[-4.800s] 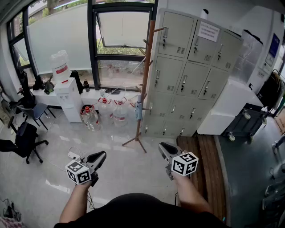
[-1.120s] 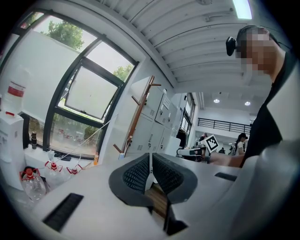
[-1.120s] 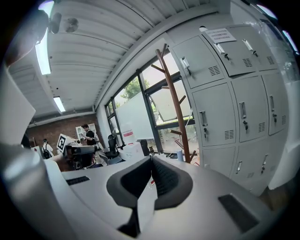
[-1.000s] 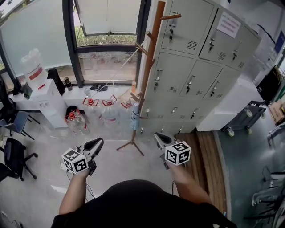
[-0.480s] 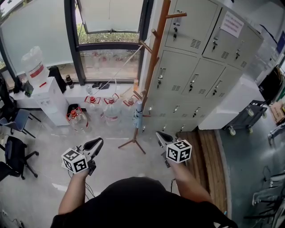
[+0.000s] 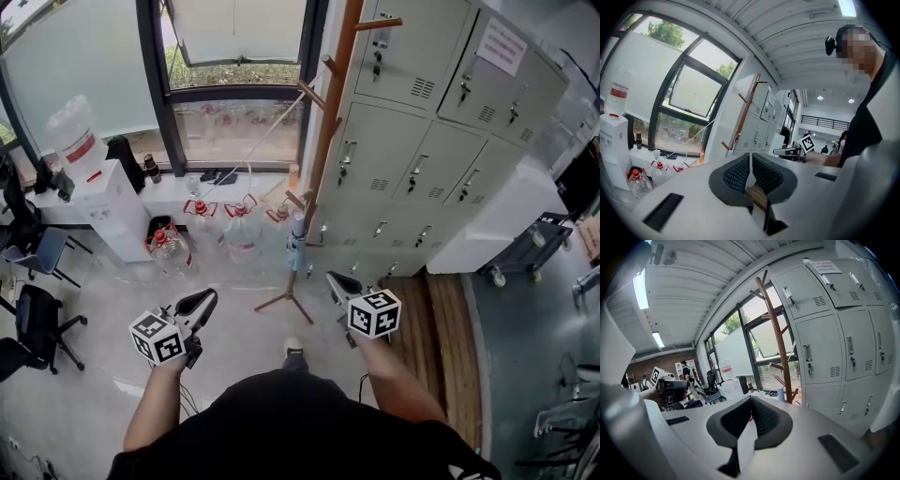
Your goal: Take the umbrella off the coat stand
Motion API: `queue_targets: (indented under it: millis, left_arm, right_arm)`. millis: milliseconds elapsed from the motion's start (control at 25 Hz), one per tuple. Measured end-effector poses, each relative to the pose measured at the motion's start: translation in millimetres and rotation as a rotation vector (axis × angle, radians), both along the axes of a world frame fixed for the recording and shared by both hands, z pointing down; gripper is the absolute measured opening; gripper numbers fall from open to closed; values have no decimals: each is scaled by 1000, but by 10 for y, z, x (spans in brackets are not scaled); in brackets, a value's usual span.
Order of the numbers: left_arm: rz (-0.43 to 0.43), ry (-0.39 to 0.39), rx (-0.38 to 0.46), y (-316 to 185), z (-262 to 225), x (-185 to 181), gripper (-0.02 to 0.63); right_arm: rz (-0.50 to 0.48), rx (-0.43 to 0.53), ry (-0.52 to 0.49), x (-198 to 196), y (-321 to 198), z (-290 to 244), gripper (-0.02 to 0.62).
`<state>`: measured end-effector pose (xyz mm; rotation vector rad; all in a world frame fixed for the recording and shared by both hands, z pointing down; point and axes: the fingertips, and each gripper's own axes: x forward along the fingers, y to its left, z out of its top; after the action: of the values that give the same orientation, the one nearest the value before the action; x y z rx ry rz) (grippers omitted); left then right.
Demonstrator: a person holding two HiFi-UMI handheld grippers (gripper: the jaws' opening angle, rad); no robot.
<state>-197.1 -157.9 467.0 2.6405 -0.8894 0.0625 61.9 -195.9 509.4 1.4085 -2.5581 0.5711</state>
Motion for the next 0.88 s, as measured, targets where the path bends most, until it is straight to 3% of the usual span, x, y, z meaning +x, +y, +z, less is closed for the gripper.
queue_targets:
  millis: [880]
  left_arm:
    - [-25,-8,-68,-1173,299,353,26]
  right_arm:
    - [3,17,53,153,-1506,230,21]
